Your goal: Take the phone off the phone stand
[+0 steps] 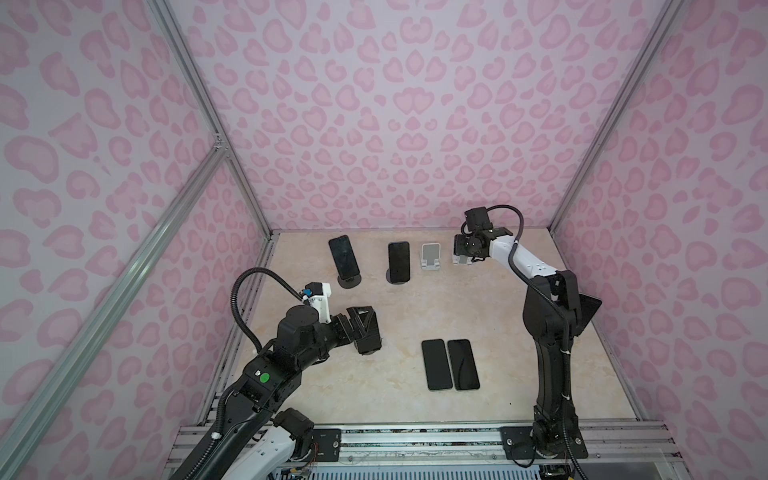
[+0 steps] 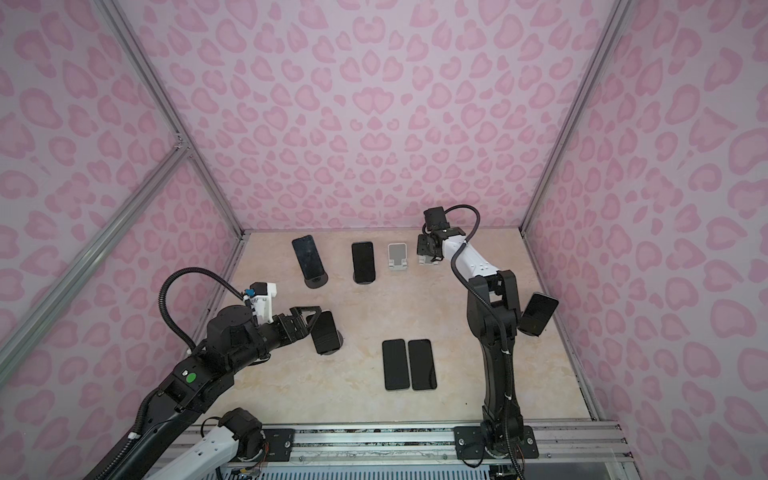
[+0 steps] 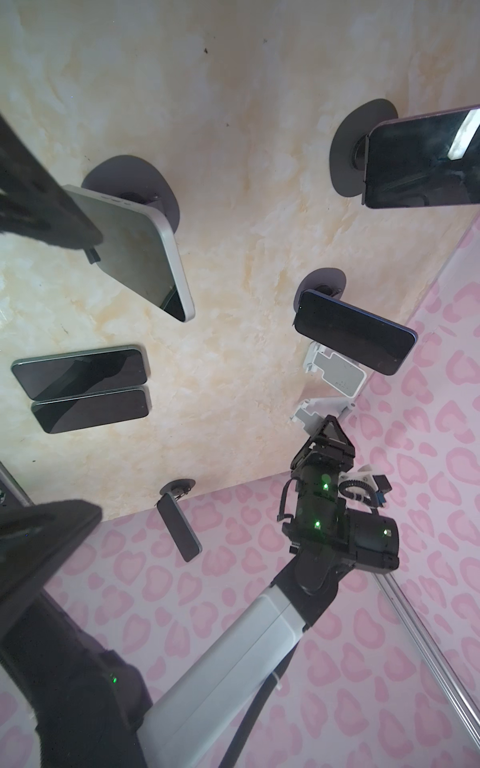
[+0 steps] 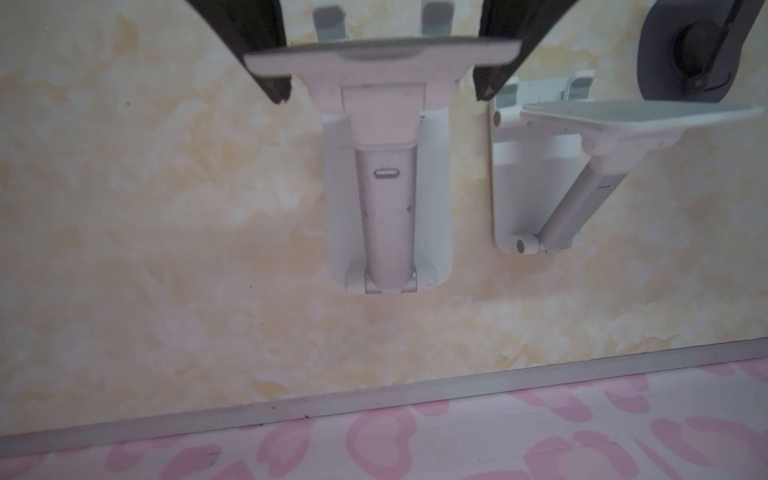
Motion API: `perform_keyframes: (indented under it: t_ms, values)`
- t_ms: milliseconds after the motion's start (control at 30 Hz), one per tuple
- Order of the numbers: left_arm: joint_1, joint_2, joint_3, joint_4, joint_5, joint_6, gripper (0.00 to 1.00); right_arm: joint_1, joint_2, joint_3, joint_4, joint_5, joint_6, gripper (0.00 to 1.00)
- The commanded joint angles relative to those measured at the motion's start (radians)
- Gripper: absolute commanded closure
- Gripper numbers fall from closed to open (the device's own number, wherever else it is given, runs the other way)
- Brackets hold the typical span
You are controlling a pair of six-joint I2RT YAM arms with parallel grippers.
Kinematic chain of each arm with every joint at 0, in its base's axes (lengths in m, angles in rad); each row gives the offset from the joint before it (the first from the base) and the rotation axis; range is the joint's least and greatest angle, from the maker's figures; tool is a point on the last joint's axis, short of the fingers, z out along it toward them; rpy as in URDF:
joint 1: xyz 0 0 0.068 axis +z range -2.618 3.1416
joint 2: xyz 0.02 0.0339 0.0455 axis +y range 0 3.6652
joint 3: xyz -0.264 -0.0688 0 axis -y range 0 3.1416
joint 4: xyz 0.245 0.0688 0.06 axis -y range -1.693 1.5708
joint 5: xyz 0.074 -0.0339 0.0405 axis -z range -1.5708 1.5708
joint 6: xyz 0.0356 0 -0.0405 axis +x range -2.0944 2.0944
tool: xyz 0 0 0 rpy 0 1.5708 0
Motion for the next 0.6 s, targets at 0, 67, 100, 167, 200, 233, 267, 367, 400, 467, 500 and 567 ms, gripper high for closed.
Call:
perform_keyframes:
  t_ms: [0, 67, 100, 167, 200, 233, 267, 367, 400, 467, 500, 567]
  values:
    - [0.000, -0.005, 0.014, 0.012, -0.010, -0.011, 0.03, 0.016, 0.082, 0.108, -0.086, 0.022, -0.003, 0.39]
    - [0.000, -0.011, 0.013, 0.012, -0.012, -0.014, 0.03, 0.015, 0.132, 0.168, -0.112, 0.022, -0.002, 0.39]
    - [0.000, -0.014, 0.010, 0.011, -0.012, -0.015, 0.03, 0.016, 0.155, 0.190, -0.120, 0.012, -0.009, 0.39]
    - [0.000, -0.021, 0.007, 0.005, -0.019, -0.015, 0.03, 0.016, 0.184, 0.219, -0.134, -0.021, -0.028, 0.38]
    - [0.000, -0.024, 0.004, 0.004, -0.020, -0.015, 0.03, 0.016, 0.202, 0.238, -0.159, -0.024, -0.031, 0.38]
    - [0.000, -0.029, 0.002, 0.002, -0.022, -0.015, 0.03, 0.018, 0.205, 0.252, -0.177, -0.023, -0.031, 0.38]
    - [0.000, -0.033, -0.002, 0.001, -0.024, -0.017, 0.03, 0.019, 0.200, 0.246, -0.179, -0.019, -0.030, 0.38]
    - [0.000, -0.043, -0.011, 0.005, -0.032, -0.020, 0.03, 0.023, 0.159, 0.176, -0.133, -0.044, -0.019, 0.37]
    - [0.000, -0.045, -0.012, 0.007, -0.032, -0.020, 0.03, 0.026, 0.146, 0.162, -0.127, -0.046, -0.017, 0.37]
    - [0.000, -0.043, -0.011, 0.007, -0.032, -0.018, 0.03, 0.035, 0.130, 0.149, -0.132, -0.038, -0.012, 0.37]
    - [0.000, -0.040, -0.011, 0.008, -0.030, -0.017, 0.03, 0.039, 0.120, 0.139, -0.129, -0.039, -0.013, 0.36]
    - [0.000, -0.037, -0.010, 0.009, -0.027, -0.017, 0.03, 0.044, 0.109, 0.124, -0.122, -0.042, -0.011, 0.35]
